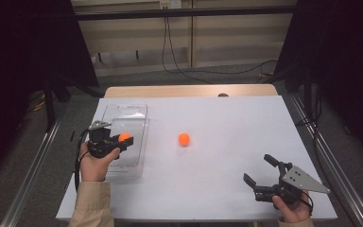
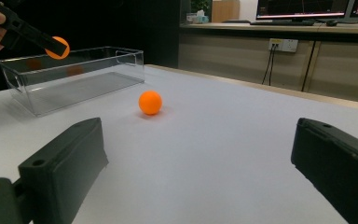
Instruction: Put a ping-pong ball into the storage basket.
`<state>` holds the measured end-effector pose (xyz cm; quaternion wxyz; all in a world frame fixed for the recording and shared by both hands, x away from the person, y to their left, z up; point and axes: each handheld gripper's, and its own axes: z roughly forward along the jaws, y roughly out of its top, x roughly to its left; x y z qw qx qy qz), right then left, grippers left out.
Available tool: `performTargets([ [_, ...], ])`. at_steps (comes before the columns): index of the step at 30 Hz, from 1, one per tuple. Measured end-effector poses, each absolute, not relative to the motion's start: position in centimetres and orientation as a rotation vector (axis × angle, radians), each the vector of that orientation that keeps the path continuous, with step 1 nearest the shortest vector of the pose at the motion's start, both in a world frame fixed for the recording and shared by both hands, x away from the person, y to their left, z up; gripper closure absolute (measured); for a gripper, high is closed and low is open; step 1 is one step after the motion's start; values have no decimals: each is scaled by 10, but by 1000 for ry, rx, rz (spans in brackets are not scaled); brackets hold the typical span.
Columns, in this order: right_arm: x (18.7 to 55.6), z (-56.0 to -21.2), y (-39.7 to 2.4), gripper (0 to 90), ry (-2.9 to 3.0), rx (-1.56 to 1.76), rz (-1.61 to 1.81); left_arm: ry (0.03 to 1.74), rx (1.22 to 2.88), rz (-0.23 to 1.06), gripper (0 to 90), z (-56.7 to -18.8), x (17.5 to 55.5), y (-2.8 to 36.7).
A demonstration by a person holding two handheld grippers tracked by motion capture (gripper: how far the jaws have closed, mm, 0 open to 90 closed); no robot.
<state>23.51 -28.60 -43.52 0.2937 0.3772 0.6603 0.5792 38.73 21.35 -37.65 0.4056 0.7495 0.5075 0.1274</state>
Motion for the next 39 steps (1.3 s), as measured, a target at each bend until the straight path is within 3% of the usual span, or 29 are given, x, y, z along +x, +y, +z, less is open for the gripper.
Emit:
performTargets([
  [39,235,-435,-286,26,1760,999,1544,1326,1882,372,509,-385,391,219],
])
